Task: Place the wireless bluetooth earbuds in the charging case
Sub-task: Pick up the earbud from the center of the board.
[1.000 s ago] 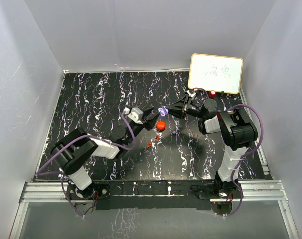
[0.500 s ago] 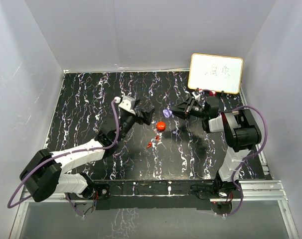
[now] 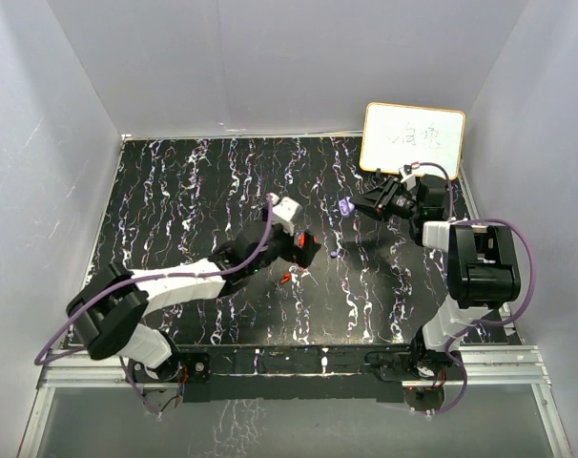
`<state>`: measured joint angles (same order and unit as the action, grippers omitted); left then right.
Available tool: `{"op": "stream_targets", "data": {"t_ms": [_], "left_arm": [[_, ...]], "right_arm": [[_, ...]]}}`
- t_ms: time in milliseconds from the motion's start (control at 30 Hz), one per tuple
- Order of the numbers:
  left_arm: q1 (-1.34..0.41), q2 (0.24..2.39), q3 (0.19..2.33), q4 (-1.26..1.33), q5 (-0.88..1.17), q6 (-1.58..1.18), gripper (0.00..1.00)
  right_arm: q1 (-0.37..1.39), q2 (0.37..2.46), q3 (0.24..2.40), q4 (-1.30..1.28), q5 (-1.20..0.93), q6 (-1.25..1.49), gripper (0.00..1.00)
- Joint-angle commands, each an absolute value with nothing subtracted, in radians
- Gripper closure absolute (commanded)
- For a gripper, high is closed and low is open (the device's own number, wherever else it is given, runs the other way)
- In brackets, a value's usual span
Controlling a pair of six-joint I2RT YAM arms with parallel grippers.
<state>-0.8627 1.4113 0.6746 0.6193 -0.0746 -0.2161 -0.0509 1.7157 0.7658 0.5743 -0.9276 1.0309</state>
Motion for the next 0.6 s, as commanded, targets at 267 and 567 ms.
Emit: {"op": "stream_targets", "data": {"t_ms": [267,567], "left_arm": [[-0.973,1.642,0.870,0.464,-0.074,-0.217,0.08],[-0.976,1.755,0.915,0.510,-0.033,-0.242,0.13]], "right_arm": [[-0.126,1.622,0.811,0.508,-0.915,0.963,1.00],[-0.159,1.604,0.814,0.501,-0.929,0.965,1.00]]}}
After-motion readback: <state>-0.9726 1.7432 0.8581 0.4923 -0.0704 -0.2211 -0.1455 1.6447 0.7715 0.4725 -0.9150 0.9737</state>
